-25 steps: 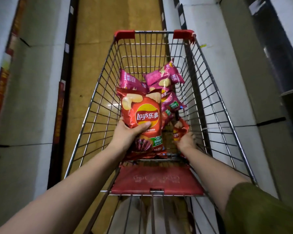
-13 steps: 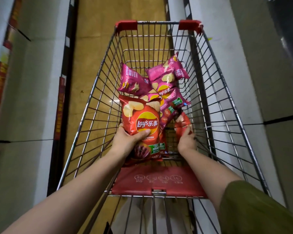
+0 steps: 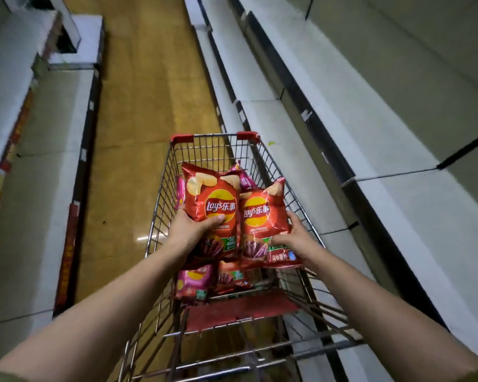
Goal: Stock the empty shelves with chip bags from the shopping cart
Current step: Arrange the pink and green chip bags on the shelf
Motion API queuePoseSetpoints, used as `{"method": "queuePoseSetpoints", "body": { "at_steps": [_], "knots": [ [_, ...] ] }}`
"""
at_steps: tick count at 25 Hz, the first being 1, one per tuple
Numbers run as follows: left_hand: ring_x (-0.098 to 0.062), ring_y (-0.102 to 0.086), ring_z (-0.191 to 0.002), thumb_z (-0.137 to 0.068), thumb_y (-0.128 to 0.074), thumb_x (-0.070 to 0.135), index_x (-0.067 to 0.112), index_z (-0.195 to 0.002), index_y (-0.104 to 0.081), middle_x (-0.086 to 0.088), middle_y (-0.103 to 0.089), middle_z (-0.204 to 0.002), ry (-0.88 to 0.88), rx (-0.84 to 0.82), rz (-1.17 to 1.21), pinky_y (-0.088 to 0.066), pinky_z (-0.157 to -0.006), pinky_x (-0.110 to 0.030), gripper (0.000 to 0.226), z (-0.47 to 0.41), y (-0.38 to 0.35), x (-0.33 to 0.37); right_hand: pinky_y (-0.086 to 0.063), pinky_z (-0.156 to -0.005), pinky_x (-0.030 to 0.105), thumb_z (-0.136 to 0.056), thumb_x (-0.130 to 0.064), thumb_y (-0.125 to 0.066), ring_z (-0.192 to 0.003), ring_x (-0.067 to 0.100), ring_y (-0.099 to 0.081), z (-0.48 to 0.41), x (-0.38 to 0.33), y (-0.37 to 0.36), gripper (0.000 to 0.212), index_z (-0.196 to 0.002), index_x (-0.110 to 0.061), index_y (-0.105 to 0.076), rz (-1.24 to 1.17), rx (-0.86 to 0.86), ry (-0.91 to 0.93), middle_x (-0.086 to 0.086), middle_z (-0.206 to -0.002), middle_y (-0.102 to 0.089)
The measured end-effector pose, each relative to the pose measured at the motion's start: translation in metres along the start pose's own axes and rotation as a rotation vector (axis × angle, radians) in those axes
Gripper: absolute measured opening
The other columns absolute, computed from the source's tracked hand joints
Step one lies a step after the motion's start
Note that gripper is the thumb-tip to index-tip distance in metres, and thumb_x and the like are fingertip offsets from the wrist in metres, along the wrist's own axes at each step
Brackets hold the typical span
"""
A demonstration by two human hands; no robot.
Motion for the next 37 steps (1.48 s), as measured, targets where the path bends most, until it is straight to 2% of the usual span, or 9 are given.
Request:
{"method": "queuePoseSetpoints", "body": {
  "at_steps": [5, 9, 12, 16, 21, 27, 30, 34, 37],
  "knots": [
    [-0.026, -0.067, -0.097, -0.045, -0.085, 0.042, 0.014, -0.128, -0.047, -0.007, -0.067, -0.113, -0.149, -0.089, 0.063, -0.053, -0.089, -0.048, 0.096, 0.037, -0.003, 0.066, -0.055, -0.08, 0.044, -0.068, 0.003, -0.074, -0.097, 0.031, -0.063, 0.078, -0.068, 0.019, 0.08, -0.127, -0.032, -0.031, 0.002, -0.001, 0.18, 0.005, -0.114, -0.056],
    [-0.023, -0.069, -0.093, -0.057, -0.082, 0.036, 0.014, -0.125, -0.051, -0.007, -0.068, -0.11, -0.306, -0.166, 0.137, -0.055, -0.083, -0.04, 0.078, 0.077, -0.016, 0.121, -0.057, -0.073, 0.039, -0.053, -0.006, -0.076, -0.091, 0.028, -0.067, 0.143, -0.118, 0.044, 0.087, -0.131, -0.02, -0.039, -0.104, 0.082, 0.365, 0.008, -0.109, -0.064],
    [-0.021, -0.066, -0.093, -0.056, -0.081, 0.039, 0.017, -0.125, -0.046, -0.004, -0.066, -0.109, -0.406, -0.203, 0.148, -0.055, -0.079, -0.038, 0.08, 0.11, -0.039, 0.157, -0.055, -0.081, 0.037, -0.045, -0.024, -0.08, -0.099, 0.024, -0.066, 0.189, -0.145, 0.053, 0.095, -0.129, -0.019, -0.038, -0.101, 0.131, 0.492, 0.006, -0.115, -0.063],
    [-0.017, -0.064, -0.094, -0.053, -0.08, 0.035, 0.021, -0.121, -0.045, 0.0, -0.064, -0.106, -0.604, -0.274, 0.159, -0.054, -0.08, -0.036, 0.078, 0.174, -0.078, 0.215, -0.046, -0.094, 0.029, -0.06, -0.032, -0.087, -0.11, 0.013, -0.056, 0.259, -0.176, 0.072, 0.098, -0.136, -0.025, -0.025, 0.01, 0.407, 0.612, -0.006, -0.122, -0.053],
    [-0.026, -0.069, -0.093, -0.054, -0.086, 0.035, 0.017, -0.124, -0.049, -0.004, -0.069, -0.107, -0.719, -0.475, 0.137, -0.056, -0.077, -0.04, 0.081, 0.249, -0.113, 0.273, -0.051, -0.092, 0.038, -0.065, -0.034, -0.084, -0.105, 0.012, -0.061, 0.357, -0.199, 0.121, 0.077, -0.125, -0.03, -0.036, -0.007, 0.627, 0.77, -0.007, -0.117, -0.06],
    [-0.026, -0.073, -0.082, -0.051, -0.086, 0.037, 0.014, -0.115, -0.059, -0.007, -0.074, -0.096, -0.771, -0.719, -0.021, -0.056, -0.081, -0.043, 0.073, 0.311, -0.178, 0.324, -0.058, -0.076, 0.038, -0.06, -0.023, -0.085, -0.085, 0.024, -0.07, 0.432, -0.21, 0.18, 0.074, -0.123, -0.007, -0.05, -0.244, 0.692, 0.734, 0.012, -0.106, -0.069],
    [-0.026, -0.073, -0.074, -0.056, -0.078, 0.035, 0.012, -0.11, -0.061, -0.009, -0.075, -0.089, -0.711, -0.824, -0.097, -0.057, -0.071, -0.038, 0.061, 0.32, -0.203, 0.343, -0.058, -0.054, 0.03, -0.073, -0.013, -0.076, -0.058, 0.022, -0.069, 0.447, -0.219, 0.204, 0.043, -0.109, 0.0, -0.059, -0.355, 0.704, 0.634, 0.016, -0.079, -0.072],
    [-0.026, -0.072, -0.067, -0.061, -0.076, 0.031, 0.008, -0.108, -0.062, -0.012, -0.075, -0.084, -0.678, -0.895, -0.094, -0.058, -0.057, -0.034, 0.054, 0.308, -0.229, 0.373, -0.051, -0.04, 0.026, -0.074, -0.018, -0.076, -0.044, 0.02, -0.065, 0.442, -0.247, 0.259, 0.043, -0.109, 0.002, -0.059, -0.458, 0.831, 0.561, 0.013, -0.061, -0.069],
    [-0.028, -0.072, -0.064, -0.065, -0.077, 0.03, 0.006, -0.106, -0.063, -0.015, -0.074, -0.085, -0.61, -0.943, -0.089, -0.058, -0.055, -0.035, 0.049, 0.292, -0.246, 0.383, -0.05, -0.038, 0.022, -0.084, -0.016, -0.068, -0.037, 0.017, -0.06, 0.42, -0.256, 0.296, 0.017, -0.077, -0.003, -0.06, -0.478, 0.945, 0.472, 0.01, -0.047, -0.063]
  ]
}}
Point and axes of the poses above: each hand's wrist, its own z-axis away from the middle knuckle, its own y-axis out of the back of the hand, x = y × z, the point moved 4 cm from there along -z, towards the middle knuckle
